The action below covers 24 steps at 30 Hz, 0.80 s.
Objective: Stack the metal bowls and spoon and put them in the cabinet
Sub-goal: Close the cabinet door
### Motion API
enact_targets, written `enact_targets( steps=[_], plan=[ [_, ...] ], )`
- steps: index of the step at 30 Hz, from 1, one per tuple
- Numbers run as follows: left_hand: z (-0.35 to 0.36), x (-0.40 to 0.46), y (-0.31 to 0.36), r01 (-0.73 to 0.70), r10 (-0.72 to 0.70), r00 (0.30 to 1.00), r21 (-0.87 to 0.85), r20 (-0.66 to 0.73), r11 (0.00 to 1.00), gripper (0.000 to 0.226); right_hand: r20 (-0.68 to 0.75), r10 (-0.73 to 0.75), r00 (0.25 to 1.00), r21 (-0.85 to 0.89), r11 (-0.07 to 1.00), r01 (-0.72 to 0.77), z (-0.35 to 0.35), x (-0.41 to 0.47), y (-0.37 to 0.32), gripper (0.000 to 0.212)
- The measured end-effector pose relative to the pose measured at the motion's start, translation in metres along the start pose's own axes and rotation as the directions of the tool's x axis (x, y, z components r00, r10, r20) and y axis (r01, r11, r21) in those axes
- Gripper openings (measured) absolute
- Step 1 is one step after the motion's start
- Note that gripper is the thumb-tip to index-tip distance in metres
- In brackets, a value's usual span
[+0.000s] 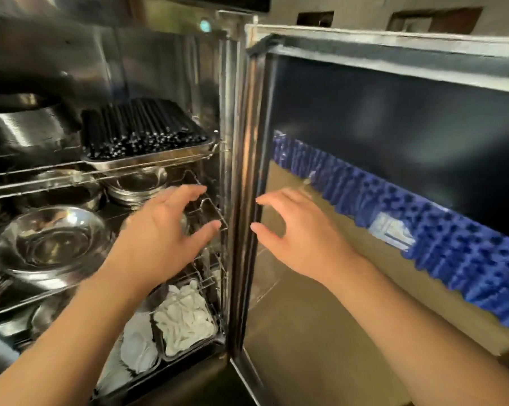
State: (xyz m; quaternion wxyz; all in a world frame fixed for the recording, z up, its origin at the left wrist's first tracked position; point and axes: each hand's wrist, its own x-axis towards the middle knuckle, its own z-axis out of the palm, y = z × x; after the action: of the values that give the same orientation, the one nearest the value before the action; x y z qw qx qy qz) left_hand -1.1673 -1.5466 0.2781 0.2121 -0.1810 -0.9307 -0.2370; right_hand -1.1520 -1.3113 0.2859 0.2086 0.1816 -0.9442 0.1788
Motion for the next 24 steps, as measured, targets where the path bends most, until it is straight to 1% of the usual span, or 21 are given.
enact_targets(
  steps=[3,5,10,13,16,17,18,19,20,21,22,23,24],
  plan=[
    [0.004,-0.012,0.061,-0.072,0.066,0.996,-0.117,-0.057,0.991,0.062,-0.166,-0.018,0.986,-0.033,0.999,0.013,-0.043,-0.049,0.004,0.039],
    [0.008,-0.021,0.101,-0.126,0.111,0.989,-0.179,-0.094,0.976,0.059,-0.251,-0.029,0.968,-0.053,0.998,0.016,-0.072,-0.082,0.007,0.039],
    [0.021,-0.044,0.198,-0.263,0.228,0.959,-0.223,-0.169,0.939,0.06,-0.402,-0.108,0.909,-0.115,0.991,0.067,-0.149,-0.165,0.021,0.039],
    [0.028,-0.059,0.249,-0.301,0.261,0.948,-0.253,-0.18,0.919,0.062,-0.497,-0.169,0.851,-0.192,0.978,0.083,-0.193,-0.205,0.033,0.035],
    [0.033,-0.072,0.291,-0.337,0.297,0.937,-0.256,-0.182,0.906,0.064,-0.573,-0.286,0.768,-0.257,0.953,0.163,-0.231,-0.234,0.044,0.03],
    [0.034,-0.077,0.305,-0.339,0.298,0.936,-0.256,-0.186,0.905,0.065,-0.599,-0.314,0.737,-0.283,0.944,0.173,-0.242,-0.241,0.048,0.032],
    [0.035,-0.08,0.314,-0.339,0.297,0.936,-0.258,-0.187,0.905,0.066,-0.626,-0.297,0.721,-0.281,0.949,0.146,-0.249,-0.244,0.052,0.039],
    [0.036,-0.083,0.321,-0.336,0.296,0.937,-0.255,-0.183,0.907,0.066,-0.652,-0.224,0.724,-0.226,0.969,0.096,-0.256,-0.245,0.057,0.052],
    [0.035,-0.086,0.329,-0.335,0.296,0.937,-0.242,-0.183,0.91,0.067,-0.66,-0.105,0.743,-0.12,0.992,0.033,-0.261,-0.245,0.061,0.067],
    [0.033,-0.09,0.335,-0.328,0.292,0.94,-0.23,-0.18,0.916,0.067,-0.637,0.037,0.77,0.03,0.999,-0.023,-0.264,-0.246,0.065,0.08],
    [0.031,-0.093,0.339,-0.322,0.286,0.942,-0.223,-0.178,0.92,0.067,-0.576,0.156,0.802,0.197,0.979,-0.049,-0.266,-0.245,0.068,0.088],
    [0.03,-0.096,0.342,-0.319,0.284,0.943,-0.218,-0.175,0.922,0.067,-0.514,0.22,0.829,0.329,0.943,-0.047,-0.265,-0.245,0.071,0.091],
    [0.027,-0.099,0.343,-0.317,0.283,0.943,-0.213,-0.178,0.924,0.067,-0.469,0.227,0.853,0.397,0.918,-0.026,-0.263,-0.244,0.074,0.088]
  ],
)
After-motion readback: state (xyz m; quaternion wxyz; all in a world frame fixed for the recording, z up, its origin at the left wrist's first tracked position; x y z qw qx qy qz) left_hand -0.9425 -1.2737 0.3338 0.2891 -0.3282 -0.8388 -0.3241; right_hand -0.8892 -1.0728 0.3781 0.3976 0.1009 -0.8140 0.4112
